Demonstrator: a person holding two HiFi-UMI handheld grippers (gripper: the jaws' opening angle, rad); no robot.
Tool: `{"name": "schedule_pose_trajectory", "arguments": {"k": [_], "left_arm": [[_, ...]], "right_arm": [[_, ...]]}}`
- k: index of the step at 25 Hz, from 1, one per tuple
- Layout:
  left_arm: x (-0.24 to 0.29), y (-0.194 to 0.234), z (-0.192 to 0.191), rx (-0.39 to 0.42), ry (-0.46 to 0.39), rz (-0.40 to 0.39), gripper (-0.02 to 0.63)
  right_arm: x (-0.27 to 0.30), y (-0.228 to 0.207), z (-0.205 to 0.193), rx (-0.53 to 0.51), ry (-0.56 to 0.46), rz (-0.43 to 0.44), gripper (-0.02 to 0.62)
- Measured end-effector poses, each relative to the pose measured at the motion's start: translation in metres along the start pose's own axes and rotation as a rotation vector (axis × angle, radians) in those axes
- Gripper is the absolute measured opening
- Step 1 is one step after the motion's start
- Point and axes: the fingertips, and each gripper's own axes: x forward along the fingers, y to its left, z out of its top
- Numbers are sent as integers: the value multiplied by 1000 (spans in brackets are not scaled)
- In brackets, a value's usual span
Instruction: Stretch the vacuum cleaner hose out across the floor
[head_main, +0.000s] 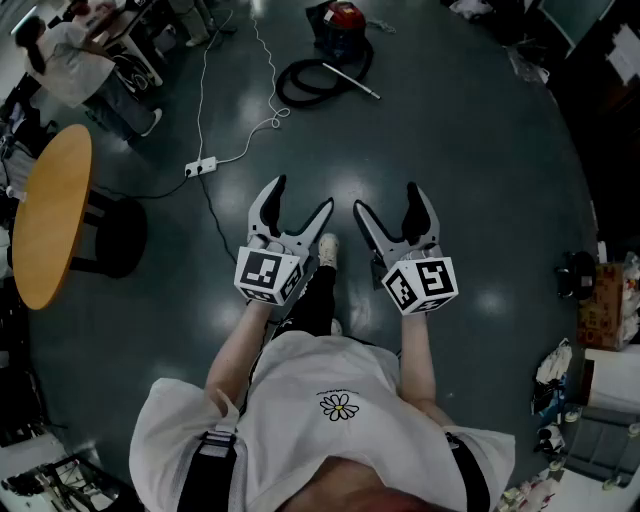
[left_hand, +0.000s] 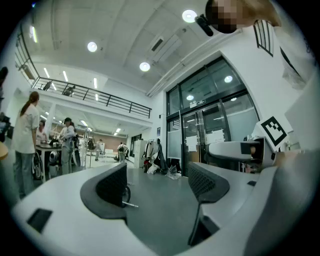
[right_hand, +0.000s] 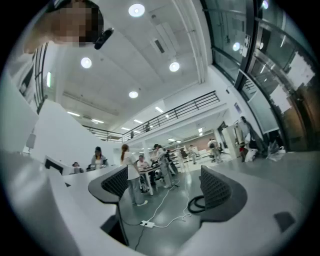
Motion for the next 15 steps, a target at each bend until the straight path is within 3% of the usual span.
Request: {"name": "schedule_pose_trajectory", "arguments": {"k": [3,7,8,10,11,13,14,15], "left_arm": [[58,36,3,61,-35,6,365],[131,87,2,-30,-52,7,364],[148,99,5,-54,-62,6,364],[179,121,12,-71,-81,13,358],[194,135,14,-58,-82,34,302],[222,170,13,-8,-59,101,42],[236,185,11,7,-43,123,6],[250,198,9,6,-30,128,6]], "right_arm": [[58,-26,-2,41,-37,116,443],[134,-63,3,185,-37,188,442],[152,-71,4,191,-8,193,442],[185,-89,6,105,51,160,438],[201,-101,5,29,78,117,401],[233,-126,3,-75,112,17,101],[249,-139,2,-72,120,-13,15],[265,-151,0,-41,130,-24,14]]}}
